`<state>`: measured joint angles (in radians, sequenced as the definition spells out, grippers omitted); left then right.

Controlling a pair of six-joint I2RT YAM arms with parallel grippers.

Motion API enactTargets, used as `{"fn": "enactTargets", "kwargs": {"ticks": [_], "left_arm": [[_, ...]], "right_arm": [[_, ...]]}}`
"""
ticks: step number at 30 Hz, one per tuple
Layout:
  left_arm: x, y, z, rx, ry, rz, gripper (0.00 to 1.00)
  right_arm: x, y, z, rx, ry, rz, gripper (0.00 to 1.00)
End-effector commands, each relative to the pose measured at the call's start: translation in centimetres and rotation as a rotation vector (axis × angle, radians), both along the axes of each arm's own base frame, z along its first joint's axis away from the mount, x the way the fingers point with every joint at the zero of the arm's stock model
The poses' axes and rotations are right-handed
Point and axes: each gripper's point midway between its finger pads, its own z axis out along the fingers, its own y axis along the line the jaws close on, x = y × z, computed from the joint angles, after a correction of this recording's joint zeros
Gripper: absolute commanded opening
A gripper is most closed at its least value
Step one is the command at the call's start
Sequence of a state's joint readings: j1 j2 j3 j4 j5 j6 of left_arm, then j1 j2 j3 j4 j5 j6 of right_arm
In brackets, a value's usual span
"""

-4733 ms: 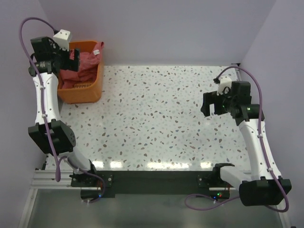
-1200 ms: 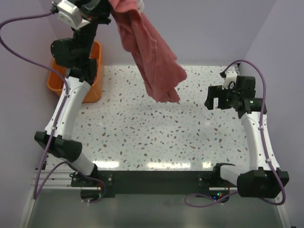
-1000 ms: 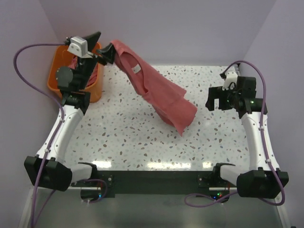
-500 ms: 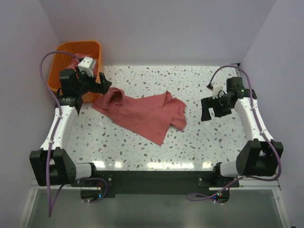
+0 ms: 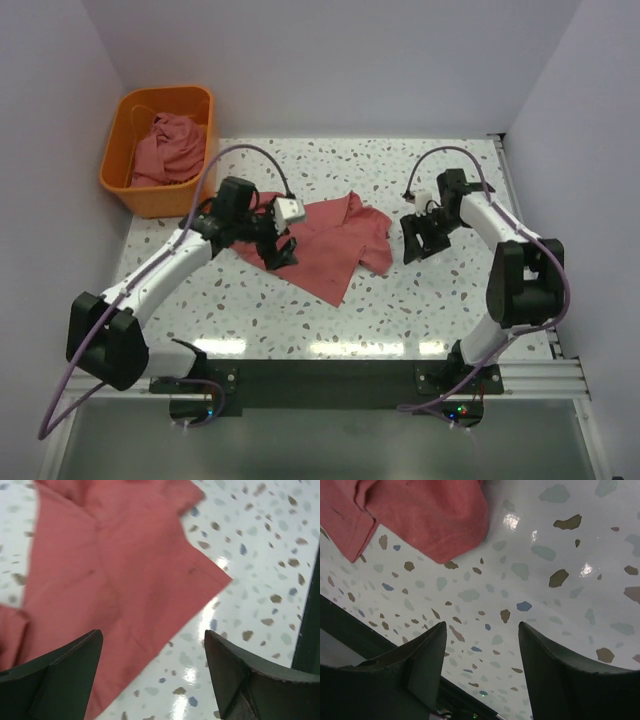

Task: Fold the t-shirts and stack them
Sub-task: Flatten the tshirt out

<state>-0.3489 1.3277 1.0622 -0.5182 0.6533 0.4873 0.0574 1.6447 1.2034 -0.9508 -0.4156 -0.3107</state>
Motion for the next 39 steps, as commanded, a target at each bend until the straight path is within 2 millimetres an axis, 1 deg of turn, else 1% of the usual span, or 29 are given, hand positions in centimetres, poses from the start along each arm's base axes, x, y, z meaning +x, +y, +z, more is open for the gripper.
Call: {"fn": "enactTargets", "kwargs": {"ticks": [1, 3, 4, 5, 7, 9, 11, 13, 15, 16, 17, 19, 21, 22, 23, 25, 26, 28, 29, 30, 31, 32, 33, 34, 35, 36, 37, 38, 39], "left_arm": [[-4.3, -2.9, -4.7, 0.089, 0.034, -0.175, 0.86], [-4.8, -4.2, -6.3, 0.125, 0.018, -0.196, 0.85], [-5.7, -5.8, -7.1, 0.131, -0.007, -0.242, 0.85], [-5.6, -6.2, -8.2, 0.166, -0.017, -0.234, 0.85], [-6.4, -8.1, -9.3, 0.176, -0.052, -0.278, 0.85], [-6.2, -8.8, -10.6, 0.212, -0.080, -0.275, 0.84], [-6.4, -10.0, -11.6, 0.225, -0.109, -0.299, 0.82], [-6.6, -11.2, -11.9, 0.223, -0.132, -0.323, 0.81], [-6.6, -11.6, -13.1, 0.244, -0.134, -0.330, 0.80], [-6.5, -12.3, -13.1, 0.238, -0.153, -0.334, 0.80], [-6.2, -12.2, -14.1, 0.264, -0.152, -0.322, 0.79], [-5.5, -12.7, -14.5, 0.268, -0.168, -0.307, 0.78], [-5.2, -12.1, -16.0, 0.312, -0.157, -0.283, 0.75], [-4.7, -12.5, -16.0, 0.303, -0.180, -0.280, 0.73], [-4.6, -12.3, -16.6, 0.320, -0.176, -0.280, 0.69], [-4.7, -12.2, -17.1, 0.331, -0.170, -0.286, 0.61], [-4.9, -12.3, -17.2, 0.328, -0.156, -0.294, 0.51], [-5.0, -12.6, -17.0, 0.315, -0.151, -0.307, 0.37], [-5.8, -12.4, -17.0, 0.317, -0.122, -0.327, 0.23], [-6.1, -12.3, -16.5, 0.320, -0.103, -0.341, 0.16], [-6.7, -12.8, -14.9, 0.277, -0.099, -0.375, 0.07], [-6.9, -12.9, -13.7, 0.252, -0.096, -0.390, 0.05], [-6.1, -12.4, -11.8, 0.219, -0.074, -0.353, 0.02], [-6.2, -12.6, -8.5, 0.129, -0.072, -0.355, 0.00], [-5.6, -12.1, -6.7, 0.089, -0.055, -0.337, 0.00], [-3.7, -10.6, -4.3, 0.057, -0.029, -0.265, 0.00], [-2.9, -9.8, -1.8, 0.025, -0.054, -0.238, 0.00], [-0.7, -8.2, 0.6, 0.006, -0.092, -0.173, 0.00], [0.2, -7.0, 1.7, 0.001, -0.093, -0.126, 0.00]], "right_arm": [[1.6, 1.0, -1.1, 0.041, 0.007, -0.038, 0.62], [1.7, 1.0, -1.4, 0.043, 0.021, -0.045, 0.59], [1.7, 1.1, -1.4, 0.044, 0.026, -0.047, 0.58], [1.6, 1.1, -1.4, 0.046, 0.029, -0.051, 0.58], [1.5, 1.1, -1.3, 0.049, 0.034, -0.053, 0.58], [1.3, 1.2, -1.1, 0.051, 0.037, -0.056, 0.58], [1.3, 1.0, -0.8, 0.049, 0.032, -0.062, 0.58], [1.2, 1.0, -0.6, 0.045, 0.029, -0.065, 0.59], [1.3, 0.9, -0.4, 0.048, 0.020, -0.071, 0.59], [1.4, 1.0, -0.2, 0.050, 0.016, -0.072, 0.59], [1.5, 0.8, -0.2, 0.049, 0.014, -0.076, 0.59], [1.8, 0.7, 0.0, 0.044, 0.005, -0.079, 0.59], [2.0, 0.3, 0.2, 0.044, 0.001, -0.092, 0.59], [2.4, 0.0, 0.3, 0.046, -0.003, -0.097, 0.59], [2.5, -0.1, 0.4, 0.048, -0.007, -0.099, 0.59], [2.9, -0.3, 0.5, 0.047, -0.009, -0.102, 0.59], [3.0, -0.4, 0.6, 0.047, -0.009, -0.105, 0.59], [3.3, -0.6, 0.5, 0.046, -0.012, -0.109, 0.59], [3.4, -0.7, 0.5, 0.046, -0.016, -0.112, 0.59], [3.6, -0.7, 0.6, 0.045, -0.023, -0.113, 0.59], [3.7, -0.7, 0.7, 0.047, -0.028, -0.113, 0.59], [3.9, -0.6, 0.7, 0.050, -0.035, -0.111, 0.59], [4.2, -0.6, 0.8, 0.052, -0.046, -0.111, 0.60], [4.4, -0.6, 0.9, 0.054, -0.052, -0.111, 0.60], [4.7, -0.5, 0.9, 0.061, -0.059, -0.109, 0.60], [5.2, -0.4, 1.0, 0.061, -0.068, -0.109, 0.61], [5.5, -0.5, 0.9, 0.061, -0.073, -0.113, 0.62], [6.0, -0.4, 0.7, 0.067, -0.078, -0.116, 0.63], [6.7, -0.3, 1.0, 0.070, -0.096, -0.119, 0.64]]}}
